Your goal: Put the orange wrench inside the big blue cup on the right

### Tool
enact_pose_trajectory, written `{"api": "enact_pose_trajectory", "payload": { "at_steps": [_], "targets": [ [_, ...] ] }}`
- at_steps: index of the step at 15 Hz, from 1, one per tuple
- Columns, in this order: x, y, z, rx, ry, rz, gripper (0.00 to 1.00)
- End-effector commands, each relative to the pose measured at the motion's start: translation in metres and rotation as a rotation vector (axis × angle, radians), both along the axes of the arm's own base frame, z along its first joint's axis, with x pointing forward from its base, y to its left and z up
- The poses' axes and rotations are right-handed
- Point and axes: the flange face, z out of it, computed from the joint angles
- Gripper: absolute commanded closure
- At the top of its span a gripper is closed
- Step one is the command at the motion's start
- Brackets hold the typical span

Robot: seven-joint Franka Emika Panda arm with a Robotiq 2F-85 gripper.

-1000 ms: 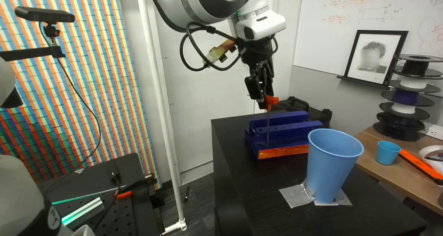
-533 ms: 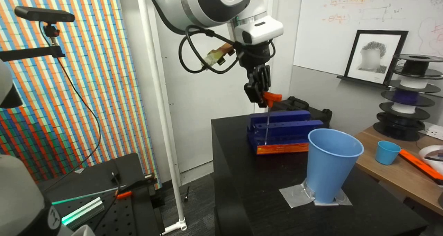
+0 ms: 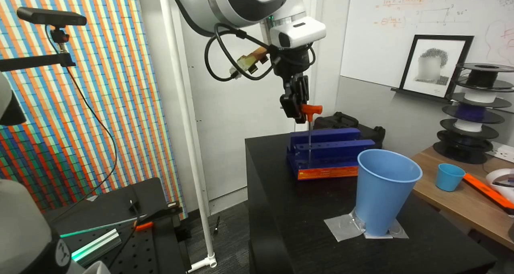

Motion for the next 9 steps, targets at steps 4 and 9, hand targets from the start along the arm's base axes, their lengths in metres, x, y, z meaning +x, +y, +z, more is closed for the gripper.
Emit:
{"api": "enact_pose_trajectory", "payload": {
  "at_steps": [4,9],
  "targets": [
    [-0.002,-0.002,0.013,-0.002,-0.002,0.042,0.38],
    [-0.003,-0.014,0.019,-0.024,-0.019,0.025,0.01]
  ]
}}
